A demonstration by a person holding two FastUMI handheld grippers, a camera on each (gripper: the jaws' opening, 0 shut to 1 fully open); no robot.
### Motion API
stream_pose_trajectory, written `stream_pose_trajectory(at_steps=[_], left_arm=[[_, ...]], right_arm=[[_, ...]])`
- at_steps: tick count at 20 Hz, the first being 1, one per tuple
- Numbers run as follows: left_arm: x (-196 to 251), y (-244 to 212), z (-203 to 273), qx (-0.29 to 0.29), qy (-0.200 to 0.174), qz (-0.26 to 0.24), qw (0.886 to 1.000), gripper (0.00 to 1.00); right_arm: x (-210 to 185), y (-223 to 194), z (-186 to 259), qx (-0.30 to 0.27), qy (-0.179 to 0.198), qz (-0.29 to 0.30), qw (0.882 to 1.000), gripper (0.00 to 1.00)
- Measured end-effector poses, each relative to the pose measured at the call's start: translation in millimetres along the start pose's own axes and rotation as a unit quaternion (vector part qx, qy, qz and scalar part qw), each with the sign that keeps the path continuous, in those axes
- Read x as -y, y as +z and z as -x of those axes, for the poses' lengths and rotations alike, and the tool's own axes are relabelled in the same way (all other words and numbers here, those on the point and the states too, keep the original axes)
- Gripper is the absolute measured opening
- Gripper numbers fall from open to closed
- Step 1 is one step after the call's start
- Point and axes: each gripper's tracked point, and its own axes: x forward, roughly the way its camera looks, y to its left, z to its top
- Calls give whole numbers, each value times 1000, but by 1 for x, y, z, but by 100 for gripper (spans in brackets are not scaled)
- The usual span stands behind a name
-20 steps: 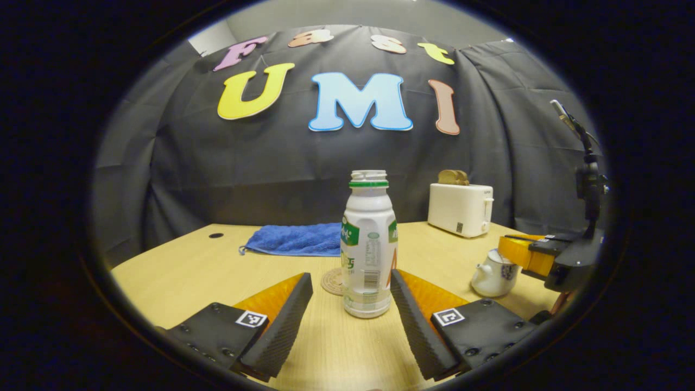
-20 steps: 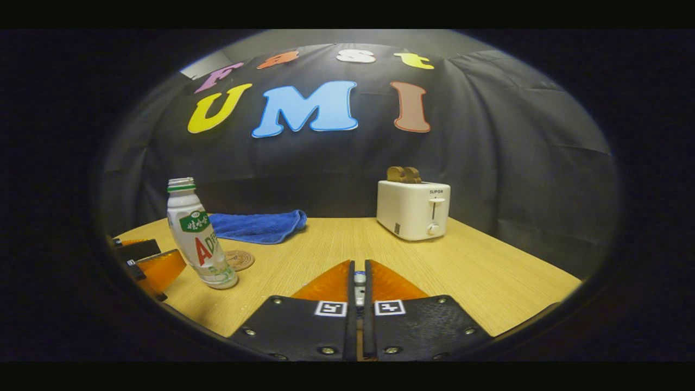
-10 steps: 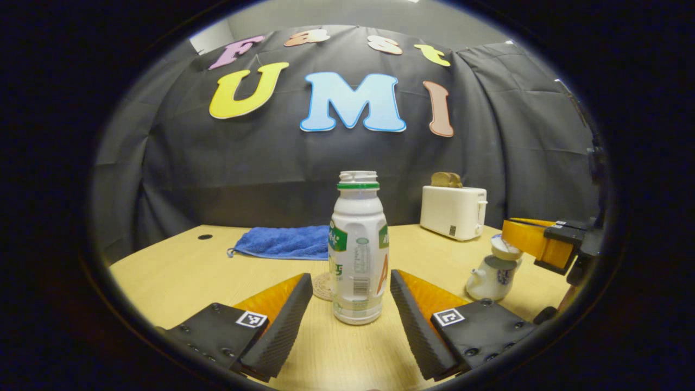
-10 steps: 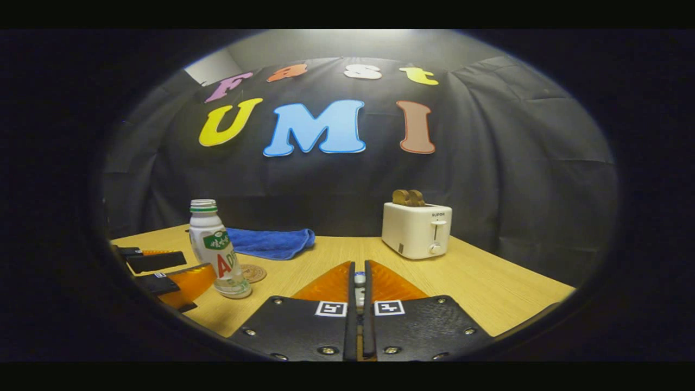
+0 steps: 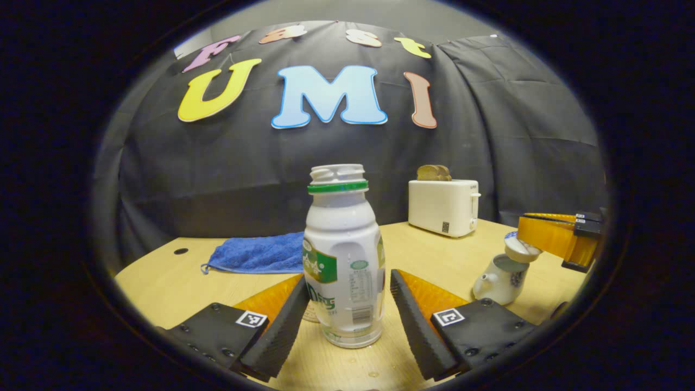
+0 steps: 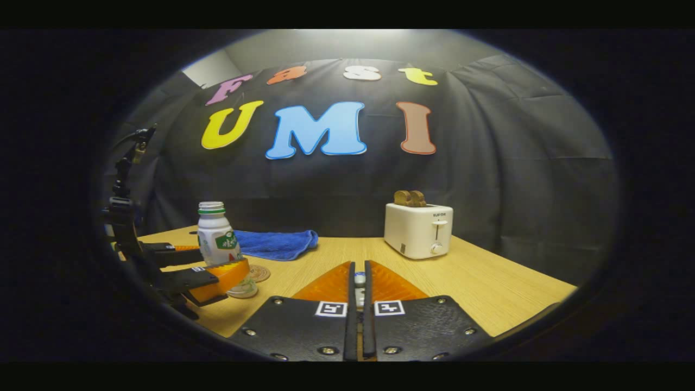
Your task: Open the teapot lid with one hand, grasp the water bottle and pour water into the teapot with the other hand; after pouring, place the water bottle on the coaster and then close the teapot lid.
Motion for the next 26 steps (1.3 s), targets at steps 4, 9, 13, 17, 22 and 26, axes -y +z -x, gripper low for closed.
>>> stream_pose_trajectory(at_steps=[4,9,13,17,22,26], left_arm=[[2,2,-7,9,-11,0,1000,92],[10,2,6,6,-28,-1,1000,83],[24,16,22,26,-29,-69,997,81],[43,15,25,21,-37,-137,990,84],[51,15,13,3,0,-296,955,80],[66,5,-3,-16,7,-406,913,80]], right_arm=[[2,5,8,5,4,-6,1000,4],[1,21,43,29,21,-1,999,4],[1,17,89,31,37,17,999,4],[13,4,136,20,34,16,999,4],[28,-12,177,12,13,10,1000,4],[33,-22,191,2,12,3,1000,0]])
